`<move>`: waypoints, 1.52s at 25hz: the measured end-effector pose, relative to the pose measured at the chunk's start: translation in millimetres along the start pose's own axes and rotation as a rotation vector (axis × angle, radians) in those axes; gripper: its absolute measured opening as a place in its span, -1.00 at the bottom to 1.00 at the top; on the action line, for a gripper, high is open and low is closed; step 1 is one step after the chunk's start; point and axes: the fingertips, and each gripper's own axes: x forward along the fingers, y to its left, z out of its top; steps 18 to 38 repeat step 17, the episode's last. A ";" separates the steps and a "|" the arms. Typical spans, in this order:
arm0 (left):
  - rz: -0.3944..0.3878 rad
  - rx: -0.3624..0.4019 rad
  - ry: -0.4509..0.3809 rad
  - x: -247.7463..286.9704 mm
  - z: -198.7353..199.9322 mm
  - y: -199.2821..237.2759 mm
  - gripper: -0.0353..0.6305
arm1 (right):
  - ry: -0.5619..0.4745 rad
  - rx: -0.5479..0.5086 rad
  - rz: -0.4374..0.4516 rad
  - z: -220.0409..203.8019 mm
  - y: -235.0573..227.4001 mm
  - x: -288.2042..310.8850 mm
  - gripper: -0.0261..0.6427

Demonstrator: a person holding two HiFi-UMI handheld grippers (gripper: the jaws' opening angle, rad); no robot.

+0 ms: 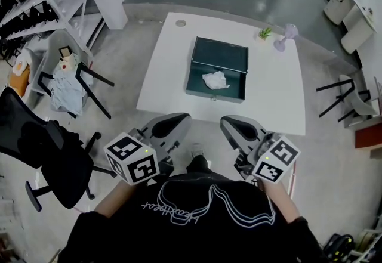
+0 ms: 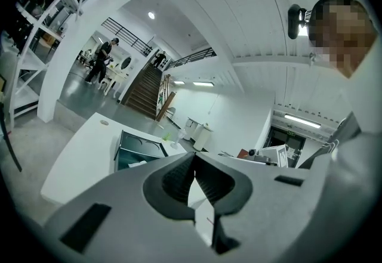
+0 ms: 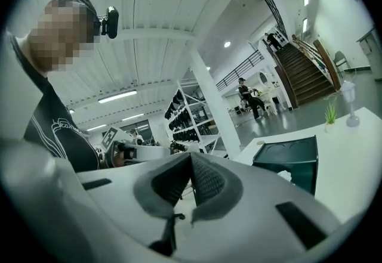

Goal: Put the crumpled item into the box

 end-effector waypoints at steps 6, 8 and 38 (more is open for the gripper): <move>-0.013 0.004 0.004 -13.0 -8.3 -11.6 -0.88 | -0.002 -0.001 -0.028 -7.8 14.5 -11.0 -0.91; -0.015 0.002 0.004 -16.9 -10.8 -13.2 -0.88 | 0.003 0.000 -0.036 -11.6 18.7 -12.2 -0.91; -0.025 0.014 -0.001 -26.1 -15.1 -15.9 -0.88 | 0.014 0.002 -0.054 -22.2 27.1 -13.4 -0.91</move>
